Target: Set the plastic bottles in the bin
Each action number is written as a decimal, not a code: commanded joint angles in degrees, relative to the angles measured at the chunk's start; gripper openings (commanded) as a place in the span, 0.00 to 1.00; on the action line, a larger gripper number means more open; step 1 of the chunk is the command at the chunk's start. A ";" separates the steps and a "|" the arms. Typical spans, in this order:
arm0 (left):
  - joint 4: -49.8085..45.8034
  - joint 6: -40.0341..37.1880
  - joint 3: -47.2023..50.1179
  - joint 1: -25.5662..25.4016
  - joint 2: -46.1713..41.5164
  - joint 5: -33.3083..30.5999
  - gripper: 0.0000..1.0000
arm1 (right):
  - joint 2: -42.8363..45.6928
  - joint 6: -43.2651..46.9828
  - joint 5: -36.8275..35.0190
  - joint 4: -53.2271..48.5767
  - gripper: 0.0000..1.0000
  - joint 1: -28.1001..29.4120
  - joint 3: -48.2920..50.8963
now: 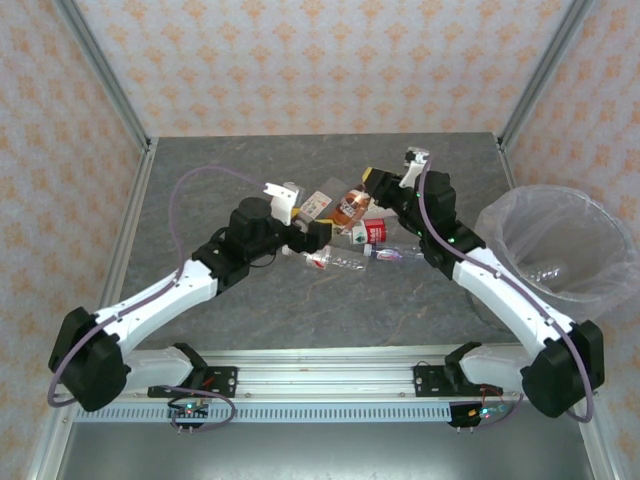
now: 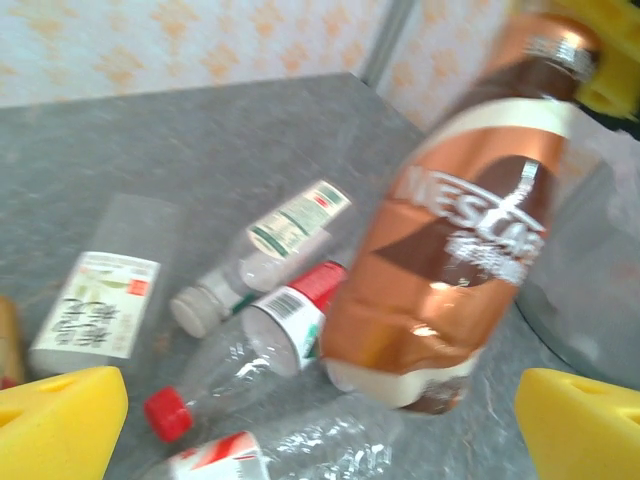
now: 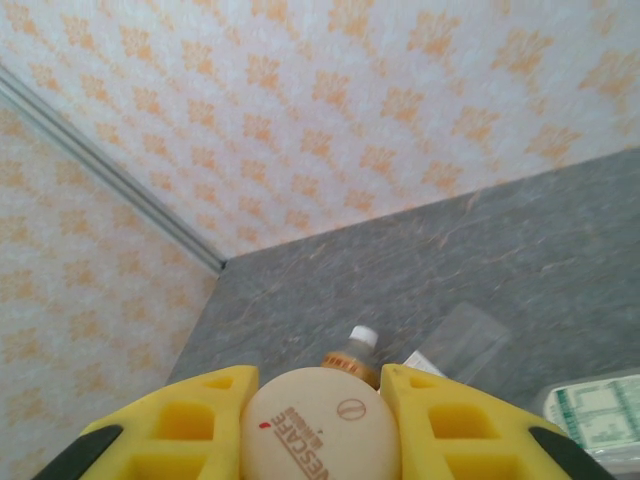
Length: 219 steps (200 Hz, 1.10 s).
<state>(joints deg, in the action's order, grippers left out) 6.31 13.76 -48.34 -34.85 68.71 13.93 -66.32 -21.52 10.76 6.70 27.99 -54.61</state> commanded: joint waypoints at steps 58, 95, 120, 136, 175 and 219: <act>-6.46 10.04 1.28 1.87 -4.92 -26.06 1.00 | 10.86 10.77 -14.43 -6.48 0.00 0.15 0.51; -6.53 12.90 1.99 1.98 -3.96 -29.06 1.00 | 15.95 13.40 -23.64 -8.40 0.00 0.14 -1.29; -6.32 13.79 2.54 2.02 -3.59 -30.09 1.00 | 20.44 15.75 -26.28 -7.09 0.00 0.14 -1.90; -6.31 13.62 2.55 2.15 -2.91 -29.69 1.00 | 22.92 18.27 -29.03 -6.43 0.00 0.14 -1.90; -8.38 13.19 0.37 2.15 -0.54 -28.51 1.00 | 27.55 22.54 -35.14 -6.53 0.00 0.16 -3.26; -8.13 13.21 0.15 2.09 0.20 -27.76 1.00 | 31.23 29.85 -39.90 -4.29 0.00 0.17 -4.43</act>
<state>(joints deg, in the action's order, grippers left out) -0.69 26.15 -46.78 -33.21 69.06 -12.93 -36.75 2.39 -24.43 -0.38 27.99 -56.66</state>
